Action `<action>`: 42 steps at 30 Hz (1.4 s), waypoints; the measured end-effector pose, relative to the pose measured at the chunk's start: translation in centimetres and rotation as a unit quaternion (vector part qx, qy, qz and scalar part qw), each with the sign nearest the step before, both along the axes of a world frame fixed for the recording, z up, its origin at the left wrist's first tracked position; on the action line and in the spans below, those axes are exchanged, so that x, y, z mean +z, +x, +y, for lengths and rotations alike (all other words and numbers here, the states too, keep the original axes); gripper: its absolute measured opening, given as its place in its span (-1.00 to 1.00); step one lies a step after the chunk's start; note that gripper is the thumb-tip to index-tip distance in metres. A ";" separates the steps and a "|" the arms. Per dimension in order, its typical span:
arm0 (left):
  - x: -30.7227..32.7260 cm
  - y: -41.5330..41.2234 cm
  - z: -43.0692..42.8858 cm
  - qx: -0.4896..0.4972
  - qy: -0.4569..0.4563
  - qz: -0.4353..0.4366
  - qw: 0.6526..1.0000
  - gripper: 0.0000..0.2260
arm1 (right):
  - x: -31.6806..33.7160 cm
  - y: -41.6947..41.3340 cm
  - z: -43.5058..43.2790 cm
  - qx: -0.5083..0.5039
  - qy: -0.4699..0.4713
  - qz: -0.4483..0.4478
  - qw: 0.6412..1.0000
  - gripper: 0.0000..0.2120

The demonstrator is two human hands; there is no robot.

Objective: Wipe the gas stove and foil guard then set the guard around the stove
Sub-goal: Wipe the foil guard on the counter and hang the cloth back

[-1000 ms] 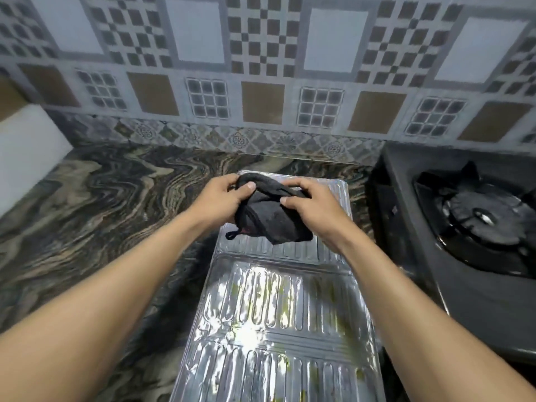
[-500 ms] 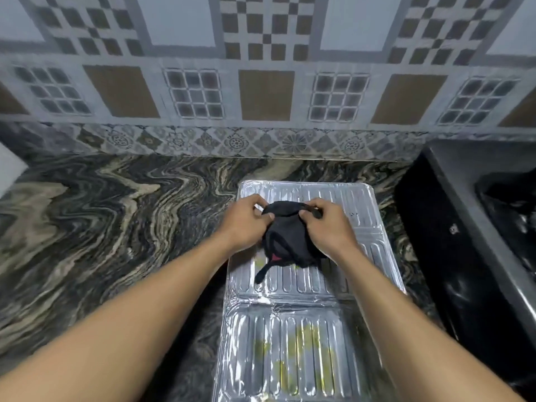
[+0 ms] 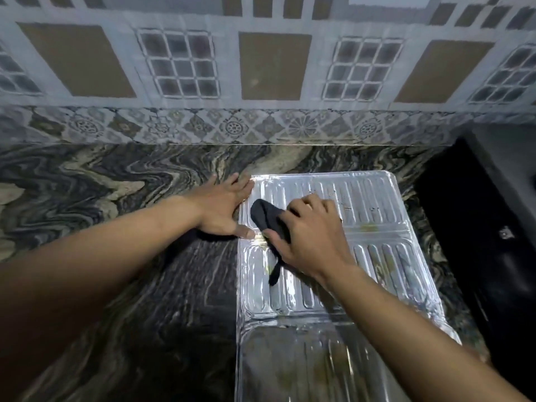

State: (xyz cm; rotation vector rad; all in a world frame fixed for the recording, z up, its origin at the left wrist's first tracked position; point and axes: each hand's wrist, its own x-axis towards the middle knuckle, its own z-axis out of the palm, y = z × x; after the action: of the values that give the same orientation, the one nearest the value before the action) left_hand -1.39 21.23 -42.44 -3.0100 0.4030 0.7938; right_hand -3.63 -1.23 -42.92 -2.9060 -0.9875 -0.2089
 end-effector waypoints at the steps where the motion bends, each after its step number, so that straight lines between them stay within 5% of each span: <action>1: 0.1 0.1 0.2 0.001 -0.009 0.007 1.000 0.10 | -0.3 -0.2 -0.2 0.032 -0.011 0.010 0.999 -0.61; 7: -0.1 0.2 0.8 -0.007 -0.022 0.018 1.000 0.28 | -1.8 0.8 0.3 0.162 -0.007 0.116 0.980 -0.63; 13: -0.2 0.1 0.9 0.005 -0.052 0.009 0.999 0.31 | -1.0 1.4 -0.2 0.161 0.048 0.177 0.970 -0.55; 25: 0.1 0.0 0.9 0.011 -0.045 0.008 0.999 0.36 | -1.5 2.8 -1.5 0.345 -0.080 0.131 0.926 -0.52; 42: 0.3 -0.1 0.6 0.026 -0.036 0.026 0.999 0.36 | -2.2 6.8 0.4 0.111 -0.003 0.131 0.985 -0.50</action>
State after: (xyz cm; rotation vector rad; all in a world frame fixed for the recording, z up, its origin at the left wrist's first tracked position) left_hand -1.45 21.87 -42.19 -3.0830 0.3641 0.8814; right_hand 3.15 -0.78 -45.08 -2.7041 -1.2472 0.1844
